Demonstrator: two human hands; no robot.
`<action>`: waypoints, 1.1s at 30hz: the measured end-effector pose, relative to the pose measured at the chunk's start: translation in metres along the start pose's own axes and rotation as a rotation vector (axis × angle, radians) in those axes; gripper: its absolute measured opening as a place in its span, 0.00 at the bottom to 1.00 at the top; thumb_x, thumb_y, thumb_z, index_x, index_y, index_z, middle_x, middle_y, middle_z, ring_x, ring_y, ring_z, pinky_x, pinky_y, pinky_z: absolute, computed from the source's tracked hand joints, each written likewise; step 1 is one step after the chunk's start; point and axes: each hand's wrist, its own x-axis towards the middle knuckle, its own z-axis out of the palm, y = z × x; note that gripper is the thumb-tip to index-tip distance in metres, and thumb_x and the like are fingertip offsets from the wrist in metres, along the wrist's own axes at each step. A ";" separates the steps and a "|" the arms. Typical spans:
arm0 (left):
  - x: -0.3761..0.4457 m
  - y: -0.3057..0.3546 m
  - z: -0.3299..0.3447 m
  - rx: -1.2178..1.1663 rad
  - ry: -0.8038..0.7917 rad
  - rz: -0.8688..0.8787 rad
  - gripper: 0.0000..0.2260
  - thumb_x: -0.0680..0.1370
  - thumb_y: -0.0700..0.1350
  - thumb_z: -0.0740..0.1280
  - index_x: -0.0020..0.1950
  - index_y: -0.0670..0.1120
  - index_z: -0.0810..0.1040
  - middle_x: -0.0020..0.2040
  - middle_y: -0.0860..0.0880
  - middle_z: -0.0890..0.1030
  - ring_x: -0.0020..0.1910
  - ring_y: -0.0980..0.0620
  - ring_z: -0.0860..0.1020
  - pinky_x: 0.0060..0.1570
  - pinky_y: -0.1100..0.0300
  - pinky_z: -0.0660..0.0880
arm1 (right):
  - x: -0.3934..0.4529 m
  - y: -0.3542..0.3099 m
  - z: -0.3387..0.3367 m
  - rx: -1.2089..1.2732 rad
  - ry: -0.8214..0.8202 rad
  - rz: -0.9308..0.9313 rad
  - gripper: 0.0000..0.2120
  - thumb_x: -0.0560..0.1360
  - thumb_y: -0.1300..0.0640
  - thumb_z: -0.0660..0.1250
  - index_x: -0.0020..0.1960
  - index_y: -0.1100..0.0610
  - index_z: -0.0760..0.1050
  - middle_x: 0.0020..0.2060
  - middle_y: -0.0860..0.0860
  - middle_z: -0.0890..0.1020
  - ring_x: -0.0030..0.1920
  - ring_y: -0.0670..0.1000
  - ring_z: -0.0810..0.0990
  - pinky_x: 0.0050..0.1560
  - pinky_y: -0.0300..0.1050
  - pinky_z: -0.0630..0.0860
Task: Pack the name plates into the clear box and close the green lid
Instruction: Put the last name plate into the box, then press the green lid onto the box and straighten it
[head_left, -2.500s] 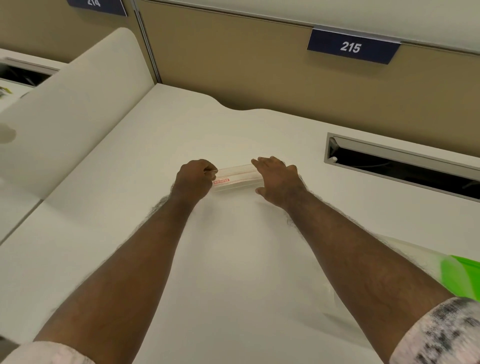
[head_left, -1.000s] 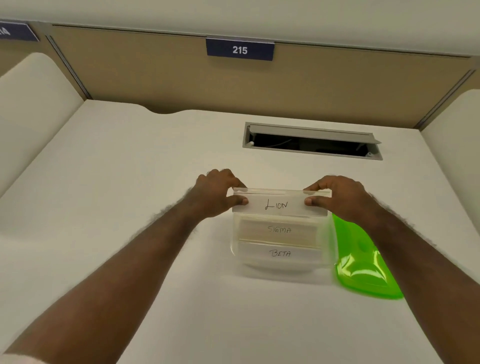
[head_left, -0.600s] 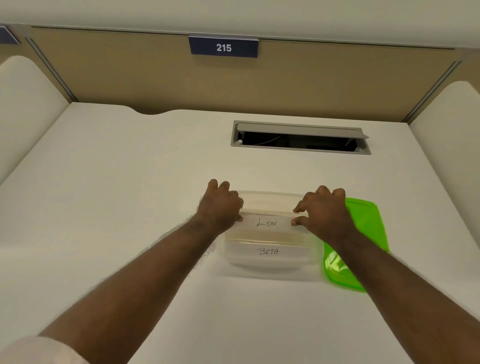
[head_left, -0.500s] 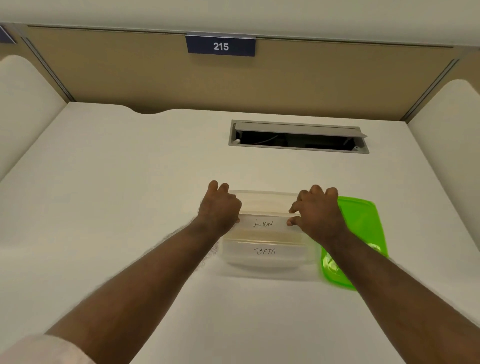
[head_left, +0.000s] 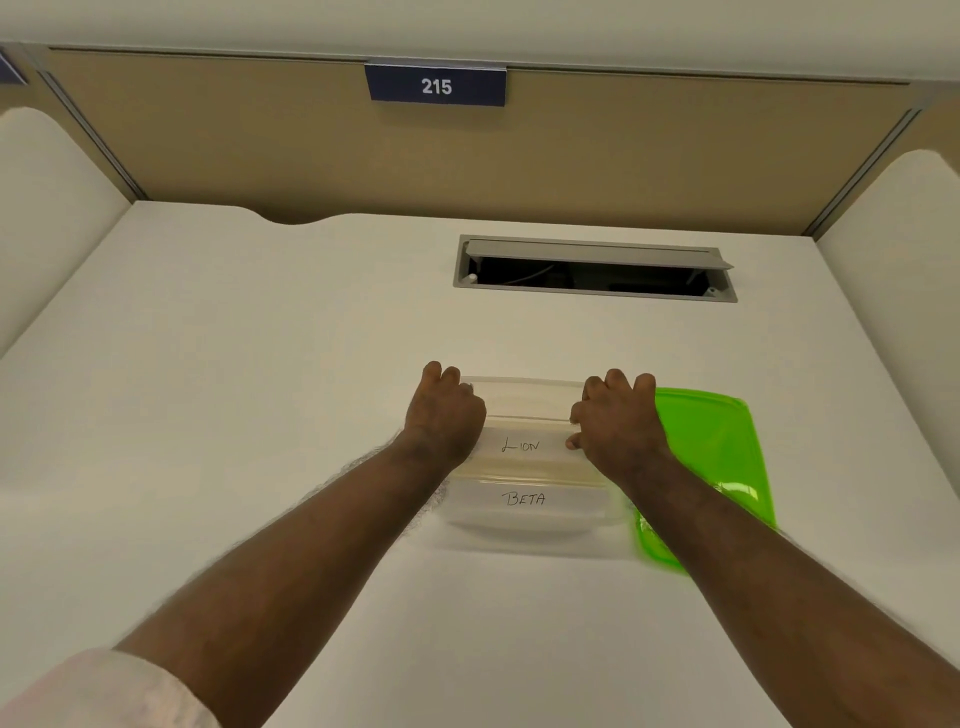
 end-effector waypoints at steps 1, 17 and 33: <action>0.000 0.001 0.000 -0.023 0.013 -0.008 0.11 0.75 0.52 0.67 0.51 0.47 0.81 0.52 0.49 0.80 0.57 0.45 0.72 0.61 0.49 0.60 | -0.001 0.001 0.000 0.020 0.010 0.005 0.18 0.68 0.35 0.67 0.52 0.45 0.80 0.50 0.47 0.79 0.53 0.53 0.72 0.51 0.53 0.61; -0.018 0.115 -0.057 -0.376 0.438 0.076 0.18 0.74 0.57 0.66 0.60 0.49 0.77 0.54 0.50 0.79 0.52 0.44 0.75 0.51 0.48 0.66 | -0.106 0.107 0.021 0.296 0.246 0.370 0.10 0.69 0.48 0.73 0.51 0.42 0.81 0.47 0.46 0.82 0.45 0.57 0.77 0.45 0.52 0.64; -0.040 0.253 -0.050 -0.102 0.130 0.416 0.07 0.74 0.41 0.64 0.46 0.47 0.82 0.45 0.50 0.82 0.53 0.45 0.75 0.59 0.52 0.69 | -0.214 0.137 0.100 0.461 -0.136 0.279 0.16 0.64 0.45 0.76 0.51 0.43 0.81 0.52 0.44 0.80 0.54 0.52 0.78 0.50 0.50 0.67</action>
